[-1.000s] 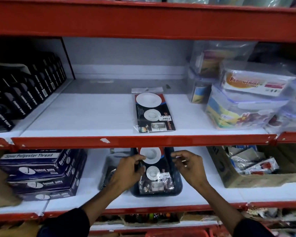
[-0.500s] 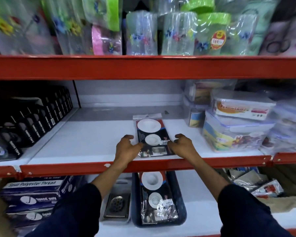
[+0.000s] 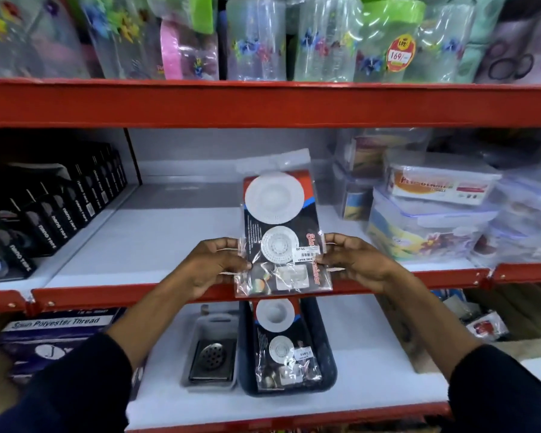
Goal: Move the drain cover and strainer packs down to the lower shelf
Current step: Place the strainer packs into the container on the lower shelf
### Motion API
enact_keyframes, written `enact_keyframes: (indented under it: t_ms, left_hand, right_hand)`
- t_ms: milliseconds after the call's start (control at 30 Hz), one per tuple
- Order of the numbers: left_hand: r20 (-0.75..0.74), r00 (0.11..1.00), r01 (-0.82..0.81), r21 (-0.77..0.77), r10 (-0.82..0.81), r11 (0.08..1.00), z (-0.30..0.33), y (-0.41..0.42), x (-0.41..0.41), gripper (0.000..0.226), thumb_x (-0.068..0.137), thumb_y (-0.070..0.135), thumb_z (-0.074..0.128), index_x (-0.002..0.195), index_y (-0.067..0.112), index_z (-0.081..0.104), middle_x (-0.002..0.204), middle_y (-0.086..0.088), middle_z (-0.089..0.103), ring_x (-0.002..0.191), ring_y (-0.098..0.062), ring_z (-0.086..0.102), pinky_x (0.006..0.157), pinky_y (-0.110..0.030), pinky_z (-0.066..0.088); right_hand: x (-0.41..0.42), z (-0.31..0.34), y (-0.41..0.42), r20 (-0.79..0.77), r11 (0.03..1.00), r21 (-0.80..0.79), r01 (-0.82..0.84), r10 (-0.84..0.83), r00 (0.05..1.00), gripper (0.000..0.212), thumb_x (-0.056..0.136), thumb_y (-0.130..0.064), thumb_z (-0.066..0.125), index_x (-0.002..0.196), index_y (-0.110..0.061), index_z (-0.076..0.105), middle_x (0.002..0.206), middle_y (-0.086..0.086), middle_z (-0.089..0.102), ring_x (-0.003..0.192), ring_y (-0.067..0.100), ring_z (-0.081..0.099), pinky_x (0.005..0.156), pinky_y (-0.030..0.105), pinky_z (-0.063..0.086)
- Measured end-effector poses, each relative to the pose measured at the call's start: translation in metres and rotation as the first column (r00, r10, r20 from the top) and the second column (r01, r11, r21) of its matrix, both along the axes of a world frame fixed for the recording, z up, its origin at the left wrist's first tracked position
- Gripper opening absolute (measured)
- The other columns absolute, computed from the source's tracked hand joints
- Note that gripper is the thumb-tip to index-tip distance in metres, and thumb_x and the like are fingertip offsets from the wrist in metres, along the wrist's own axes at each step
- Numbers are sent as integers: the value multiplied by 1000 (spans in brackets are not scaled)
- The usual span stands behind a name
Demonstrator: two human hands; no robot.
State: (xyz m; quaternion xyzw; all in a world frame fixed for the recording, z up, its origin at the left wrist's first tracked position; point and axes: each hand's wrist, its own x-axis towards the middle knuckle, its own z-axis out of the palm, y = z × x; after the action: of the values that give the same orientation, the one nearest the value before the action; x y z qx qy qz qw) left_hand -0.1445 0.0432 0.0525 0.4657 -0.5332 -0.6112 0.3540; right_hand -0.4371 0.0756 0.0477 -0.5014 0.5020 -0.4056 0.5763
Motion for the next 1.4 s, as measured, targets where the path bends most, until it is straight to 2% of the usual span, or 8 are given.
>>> enact_keyframes:
  t_ms: [200, 400, 533, 733, 933, 1100, 1267, 1400]
  left_hand:
    - [183, 975, 121, 34, -126, 992, -23, 41, 8, 32, 68, -16, 76, 92, -4, 60, 84, -24, 67, 71, -29, 69, 63, -37, 62]
    - [335, 900, 255, 114, -279, 960, -84, 72, -2, 37, 66, -15, 76, 53, 17, 66, 52, 2, 67, 48, -9, 63, 49, -20, 50]
    - [352, 873, 262, 244, -337, 934, -131, 83, -3, 28, 63, -11, 82, 66, 14, 71, 59, -1, 71, 57, -14, 68, 56, -28, 55]
    - [341, 870, 189, 436, -356, 880, -183, 92, -13, 32, 67, -18, 76, 80, 7, 61, 54, -3, 69, 57, -20, 70, 58, -37, 60]
    - [354, 880, 143, 438, -316, 888, -196, 76, -24, 23, 70, -16, 77, 81, 0, 64, 61, -8, 71, 56, -20, 71, 54, -34, 61]
    - [378, 838, 152, 529, -393, 835, -209, 76, -25, 24, 67, -19, 77, 66, 4, 68, 69, -15, 75, 82, -35, 75, 74, -50, 62]
    - [350, 864, 172, 469, -361, 866, -211, 61, -26, 44, 67, -19, 76, 99, 10, 66, 88, -12, 69, 69, -24, 71, 57, -35, 62]
    - [348, 897, 110, 419, -271, 901, -212, 36, -29, 55, 68, -21, 74, 111, 9, 61, 91, -16, 68, 67, -27, 70, 54, -38, 61]
  right_hand:
    - [-12, -25, 42, -101, 980, 108, -165, 176, 979, 48, 82, 11, 70, 127, 1, 56, 120, 25, 66, 106, 31, 65, 84, 40, 59]
    - [-8, -88, 70, -211, 925, 280, -256, 319, 924, 34, 79, 11, 74, 102, -15, 75, 99, 9, 75, 83, 18, 72, 71, 27, 58]
    - [-4, -139, 80, -233, 874, 437, -215, 341, 911, 30, 80, 14, 69, 99, -9, 72, 91, 9, 72, 74, 13, 72, 67, 24, 58]
    - [-4, -203, 88, -230, 790, 608, -80, 271, 935, 46, 75, 15, 72, 118, 3, 65, 118, 30, 67, 106, 38, 69, 93, 49, 57]
    - [-2, -207, 74, -299, 807, 590, 24, 190, 935, 41, 68, 16, 73, 107, 7, 68, 111, 30, 69, 95, 35, 73, 85, 48, 61]
    - [3, -204, 77, -321, 764, 646, 9, 260, 910, 36, 71, 18, 70, 106, 8, 67, 102, 26, 73, 91, 38, 74, 81, 46, 61]
    - [2, -198, 68, -369, 812, 583, 22, 241, 898, 29, 75, 16, 69, 90, -9, 73, 82, 6, 75, 75, 19, 73, 67, 31, 61]
    - [0, -197, 43, -469, 890, 437, 129, 103, 877, 37, 68, 15, 72, 100, -3, 72, 86, 13, 73, 76, 25, 73, 74, 42, 64]
